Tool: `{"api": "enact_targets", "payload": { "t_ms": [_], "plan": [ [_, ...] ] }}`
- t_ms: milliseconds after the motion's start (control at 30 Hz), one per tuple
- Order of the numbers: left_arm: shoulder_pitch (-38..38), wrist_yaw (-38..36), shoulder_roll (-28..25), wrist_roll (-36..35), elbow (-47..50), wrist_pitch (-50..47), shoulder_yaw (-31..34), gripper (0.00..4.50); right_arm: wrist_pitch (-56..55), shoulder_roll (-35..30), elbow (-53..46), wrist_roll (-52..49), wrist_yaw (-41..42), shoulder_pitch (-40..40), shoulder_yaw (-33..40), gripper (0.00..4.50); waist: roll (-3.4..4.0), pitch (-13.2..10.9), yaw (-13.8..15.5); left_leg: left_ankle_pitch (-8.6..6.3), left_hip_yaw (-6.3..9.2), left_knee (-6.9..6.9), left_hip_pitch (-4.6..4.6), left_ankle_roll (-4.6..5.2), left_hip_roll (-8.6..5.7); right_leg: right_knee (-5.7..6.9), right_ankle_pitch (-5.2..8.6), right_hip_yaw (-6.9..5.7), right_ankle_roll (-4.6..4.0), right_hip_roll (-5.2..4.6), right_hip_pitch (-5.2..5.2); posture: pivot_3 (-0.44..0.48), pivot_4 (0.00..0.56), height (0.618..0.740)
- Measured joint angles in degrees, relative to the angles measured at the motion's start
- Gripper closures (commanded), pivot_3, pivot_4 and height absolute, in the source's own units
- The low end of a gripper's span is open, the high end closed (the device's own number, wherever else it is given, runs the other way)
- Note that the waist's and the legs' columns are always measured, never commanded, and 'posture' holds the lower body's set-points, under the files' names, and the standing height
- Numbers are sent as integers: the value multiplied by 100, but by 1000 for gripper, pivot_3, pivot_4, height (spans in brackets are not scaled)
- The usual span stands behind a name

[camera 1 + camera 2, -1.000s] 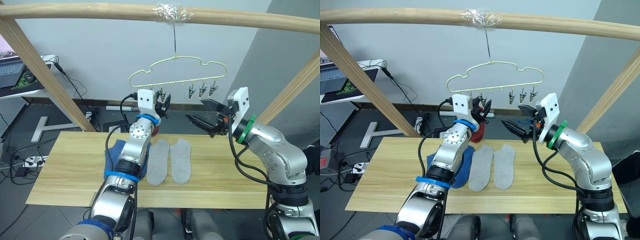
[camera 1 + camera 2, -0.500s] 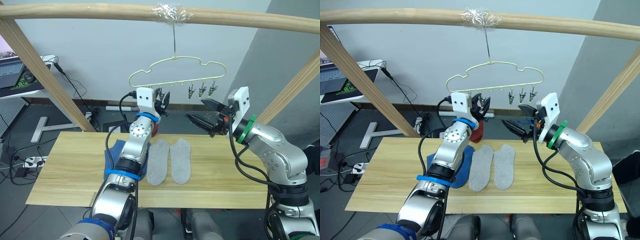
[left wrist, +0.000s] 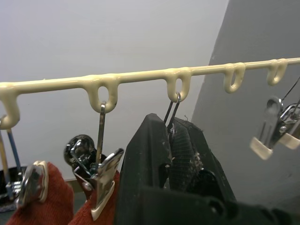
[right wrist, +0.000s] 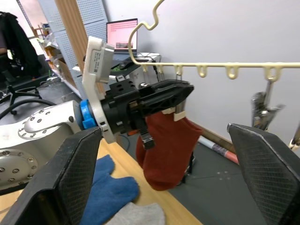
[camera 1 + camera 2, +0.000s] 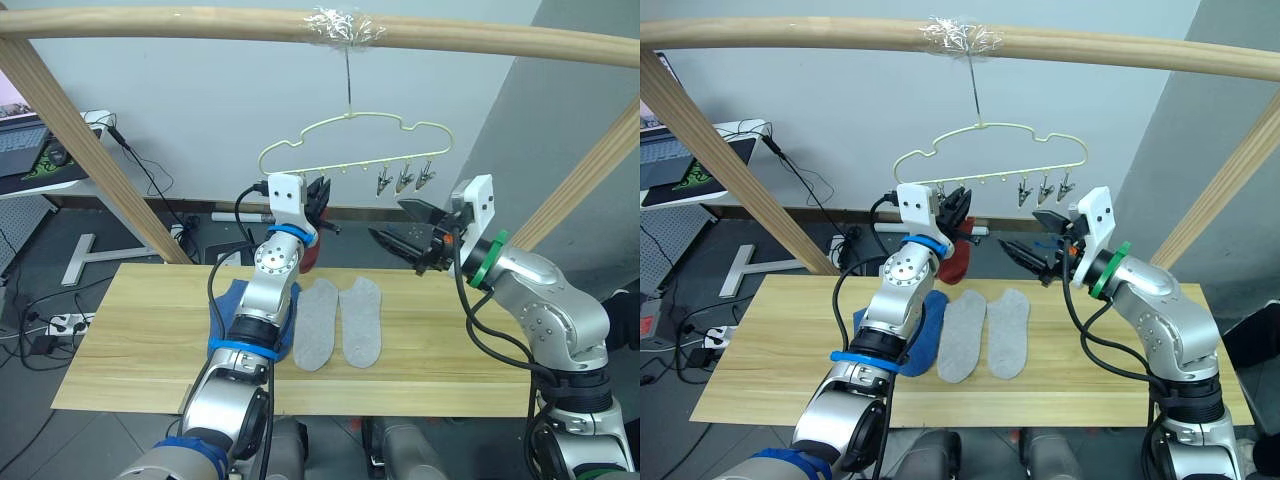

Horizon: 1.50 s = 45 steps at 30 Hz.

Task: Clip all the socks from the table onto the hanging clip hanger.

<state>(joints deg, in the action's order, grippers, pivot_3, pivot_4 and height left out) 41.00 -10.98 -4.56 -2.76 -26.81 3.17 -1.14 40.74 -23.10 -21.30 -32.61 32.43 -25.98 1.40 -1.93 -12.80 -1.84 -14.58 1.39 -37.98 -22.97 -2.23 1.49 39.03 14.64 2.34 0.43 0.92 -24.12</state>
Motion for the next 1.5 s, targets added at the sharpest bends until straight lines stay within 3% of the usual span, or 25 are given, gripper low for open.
{"api": "enact_targets", "payload": {
  "t_ms": [167, 433, 833, 933, 1300, 1500],
  "plan": [
    [-31, -448, 7, -669, 397, -754, 320, 4437, -70, -170, 275, 1017, -387, 393, -888, 0, -2, 6, -3, 0, 0, -1, 1, 0, 2, 0, 0, 0, 0, 0, 1, -50, 168, 740],
    [-41, -973, -460, -1213, 861, -1780, 540, 4437, -1358, 880, 2803, 2244, -736, 420, -1739, 0, -1, 7, -58, 3, -4, -3, 14, -2, 7, 6, -9, 1, -12, 5, 2, -15, 174, 740],
    [-441, -832, -433, -1125, 1507, -1908, 399, 4437, -2736, 1699, 6020, 3166, -931, -549, -1809, 0, -3, 8, 16, 6, -1, -2, 12, -2, 10, 3, -22, 3, -13, -5, 3, 19, 180, 740],
    [-442, -825, -449, -1102, 1546, -1977, 384, 4437, -2940, 1731, 6314, 3334, -874, -655, -1826, 592, -4, 10, 16, 7, 1, -2, 20, -1, 11, 5, -24, 1, -17, -1, 10, 39, 185, 740],
    [-452, -840, -525, -1172, 1632, -2155, 420, 4437, -3726, 1373, 6132, 3818, -365, -310, -2066, 4446, -3, 15, 20, 8, 1, -4, 25, 0, 6, 3, -26, 3, -12, -2, 19, 30, 184, 740],
    [-514, -742, -401, -1810, 1870, -2704, 937, 4437, -4287, 718, 5430, 4110, -115, 25, -2163, 4487, -3, 15, -5, 8, 0, -8, 24, 1, 11, 2, -29, 6, -6, -1, 12, 25, 182, 740]
  ]
}}
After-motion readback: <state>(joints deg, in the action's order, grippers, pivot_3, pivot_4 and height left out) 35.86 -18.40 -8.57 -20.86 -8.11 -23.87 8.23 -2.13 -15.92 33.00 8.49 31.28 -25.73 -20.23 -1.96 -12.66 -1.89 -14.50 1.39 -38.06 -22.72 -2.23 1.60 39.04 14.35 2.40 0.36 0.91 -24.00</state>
